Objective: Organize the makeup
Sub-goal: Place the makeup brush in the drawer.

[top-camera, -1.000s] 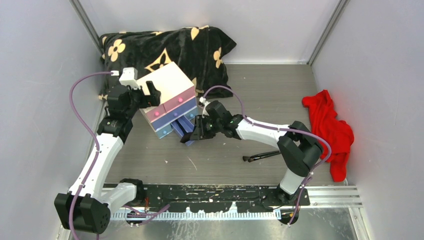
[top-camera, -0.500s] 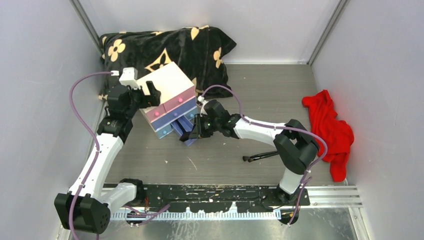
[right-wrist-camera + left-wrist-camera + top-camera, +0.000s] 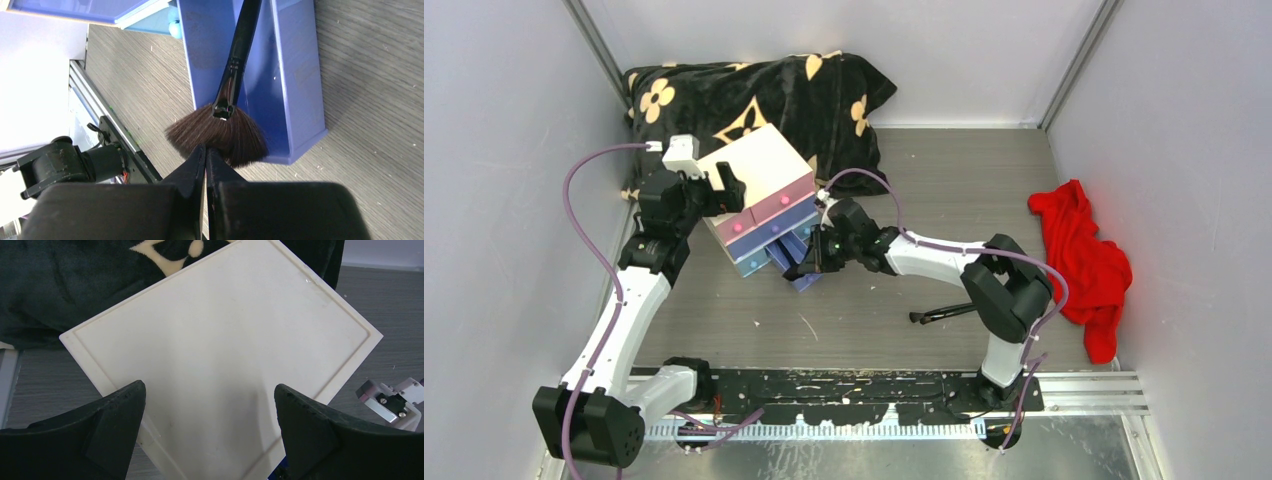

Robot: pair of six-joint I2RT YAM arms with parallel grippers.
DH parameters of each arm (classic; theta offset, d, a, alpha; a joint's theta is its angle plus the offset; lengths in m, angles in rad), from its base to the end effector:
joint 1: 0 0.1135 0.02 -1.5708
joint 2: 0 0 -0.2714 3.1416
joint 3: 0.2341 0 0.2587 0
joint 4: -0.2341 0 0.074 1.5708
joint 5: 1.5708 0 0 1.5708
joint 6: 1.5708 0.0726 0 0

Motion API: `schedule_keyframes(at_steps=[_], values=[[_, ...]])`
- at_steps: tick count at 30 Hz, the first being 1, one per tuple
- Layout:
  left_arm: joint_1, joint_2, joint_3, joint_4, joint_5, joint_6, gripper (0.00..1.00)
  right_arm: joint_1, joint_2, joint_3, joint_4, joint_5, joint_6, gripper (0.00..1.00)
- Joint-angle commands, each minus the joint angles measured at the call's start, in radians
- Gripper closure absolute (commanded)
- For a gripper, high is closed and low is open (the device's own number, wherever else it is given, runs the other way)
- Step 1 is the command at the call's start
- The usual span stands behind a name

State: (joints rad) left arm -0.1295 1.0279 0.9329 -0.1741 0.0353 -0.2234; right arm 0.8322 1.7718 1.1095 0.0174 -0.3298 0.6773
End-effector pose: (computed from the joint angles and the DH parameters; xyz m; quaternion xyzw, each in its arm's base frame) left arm 0.2746 -0.0383 0.3428 -0.0266 0.7951 -0.1202 0.5939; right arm 0.2678 0.3290 0.1862 -0.1414 0.8743 0.4088 0.2203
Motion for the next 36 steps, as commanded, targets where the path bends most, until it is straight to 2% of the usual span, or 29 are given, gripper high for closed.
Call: schedule_keyframes(at_steps=[1,5,9,14,20,25,31,33,36], values=[[-0.004,0.008,-0.015,-0.071,-0.004,-0.002,0.00,0.006,0.031,0.059,0.063,0.018,0.015,0.94],[-0.004,0.006,-0.020,-0.071,-0.003,-0.002,0.00,0.008,0.062,0.076,0.046,0.017,0.005,0.92],[-0.004,0.008,-0.022,-0.067,-0.002,-0.002,0.00,0.008,0.068,0.082,0.024,0.007,-0.026,0.84],[-0.005,0.013,-0.025,-0.062,-0.004,-0.002,0.00,0.008,0.064,0.072,-0.009,0.034,-0.060,0.69],[-0.006,0.013,-0.022,-0.061,-0.005,0.000,0.00,0.008,-0.015,0.005,0.031,0.063,-0.076,0.69],[-0.006,0.014,-0.024,-0.061,-0.004,0.000,0.00,0.009,-0.150,-0.039,0.019,0.160,-0.129,0.66],[-0.006,0.013,-0.018,-0.063,-0.008,0.002,0.00,0.002,-0.327,-0.116,-0.131,0.427,-0.152,0.64],[-0.005,0.016,-0.012,-0.065,-0.004,0.001,0.00,-0.012,-0.360,-0.156,-0.194,0.488,-0.136,0.64],[-0.005,0.015,-0.011,-0.064,0.003,-0.002,0.00,-0.056,-0.415,-0.234,-0.273,0.500,-0.068,0.64]])
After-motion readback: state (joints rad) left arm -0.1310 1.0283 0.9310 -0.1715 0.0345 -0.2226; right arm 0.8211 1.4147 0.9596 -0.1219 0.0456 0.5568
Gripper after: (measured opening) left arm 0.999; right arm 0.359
